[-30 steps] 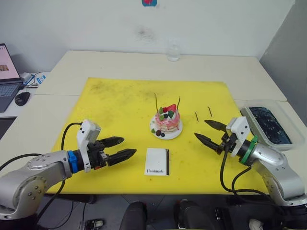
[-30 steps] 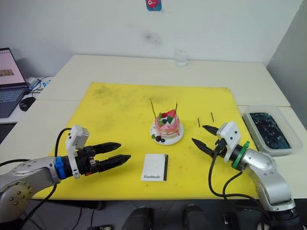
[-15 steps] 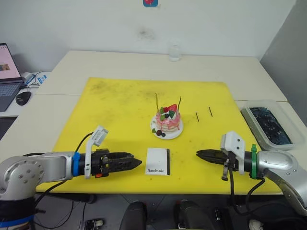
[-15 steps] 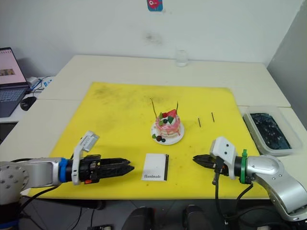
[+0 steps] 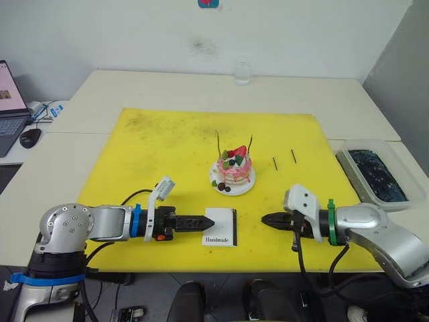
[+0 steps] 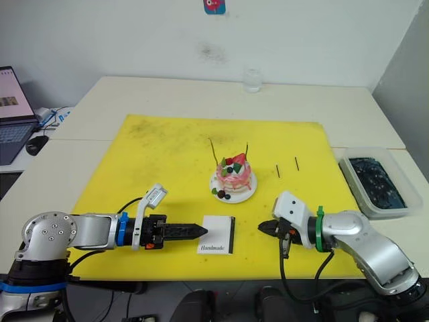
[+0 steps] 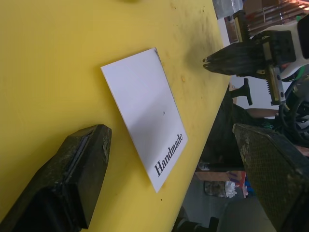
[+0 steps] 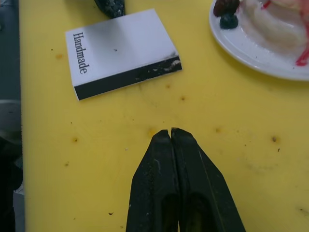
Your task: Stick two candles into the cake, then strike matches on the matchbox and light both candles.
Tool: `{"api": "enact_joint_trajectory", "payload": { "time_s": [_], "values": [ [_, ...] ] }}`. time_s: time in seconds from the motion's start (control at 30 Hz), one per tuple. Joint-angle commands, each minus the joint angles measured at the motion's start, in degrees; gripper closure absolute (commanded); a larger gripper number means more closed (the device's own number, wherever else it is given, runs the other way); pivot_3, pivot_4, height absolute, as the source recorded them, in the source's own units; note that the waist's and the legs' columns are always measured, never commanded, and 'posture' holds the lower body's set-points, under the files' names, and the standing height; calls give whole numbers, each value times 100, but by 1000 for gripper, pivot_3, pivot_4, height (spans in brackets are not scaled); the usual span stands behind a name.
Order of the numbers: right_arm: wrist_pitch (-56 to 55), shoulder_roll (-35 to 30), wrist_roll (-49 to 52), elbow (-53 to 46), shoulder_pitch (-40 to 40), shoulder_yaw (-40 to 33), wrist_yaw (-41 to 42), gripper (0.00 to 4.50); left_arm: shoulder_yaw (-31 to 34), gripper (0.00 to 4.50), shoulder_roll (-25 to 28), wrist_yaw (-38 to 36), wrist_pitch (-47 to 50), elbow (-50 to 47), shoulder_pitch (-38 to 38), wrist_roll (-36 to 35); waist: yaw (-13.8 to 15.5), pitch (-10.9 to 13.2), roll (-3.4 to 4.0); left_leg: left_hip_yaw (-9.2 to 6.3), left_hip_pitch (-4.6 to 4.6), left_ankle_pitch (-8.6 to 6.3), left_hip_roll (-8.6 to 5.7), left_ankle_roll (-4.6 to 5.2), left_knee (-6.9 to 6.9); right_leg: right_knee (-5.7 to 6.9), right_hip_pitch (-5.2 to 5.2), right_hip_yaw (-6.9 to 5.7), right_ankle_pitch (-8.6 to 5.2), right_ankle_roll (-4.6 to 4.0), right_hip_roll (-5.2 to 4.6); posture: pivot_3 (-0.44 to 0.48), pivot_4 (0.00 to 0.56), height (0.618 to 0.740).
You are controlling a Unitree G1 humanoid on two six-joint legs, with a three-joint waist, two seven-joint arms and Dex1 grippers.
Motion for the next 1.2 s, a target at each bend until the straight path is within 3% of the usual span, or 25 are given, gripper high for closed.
{"api": "enact_joint_trajectory", "payload": {
  "time_s": [0.03, 0.33, 0.63, 1.2],
  "values": [
    [31, 106, -134, 56, -165, 146, -37, 4474, -111, 0, -87, -1, 181, -136, 10, -62, 0, 0, 0, 0, 0, 0, 0, 0, 0, 0, 0, 0, 0, 0, 0, 0, 150, 740],
    [366, 400, -375, 308, -640, 752, -6, 4474, -150, 0, -605, 425, 184, -98, -7, 79, 34, -2, -1, -1, 1, 0, -2, 0, 2, -1, 3, -1, 2, 3, -1, 0, 150, 740],
    [442, 879, -470, 417, -946, 1203, 43, 4474, -88, 0, -792, 598, 197, -181, 121, 142, 79, -5, -1, -1, 7, 0, -2, 0, 3, 2, 6, 0, 3, 4, -1, 0, 150, 740],
    [515, 1313, -521, 495, -1211, 1310, 89, 4474, -111, 0, -904, 677, 167, -353, 230, 269, 120, -6, -1, 0, 5, 0, -4, 0, 2, -1, 5, 0, 4, 5, -2, 0, 150, 740]
  ]
}}
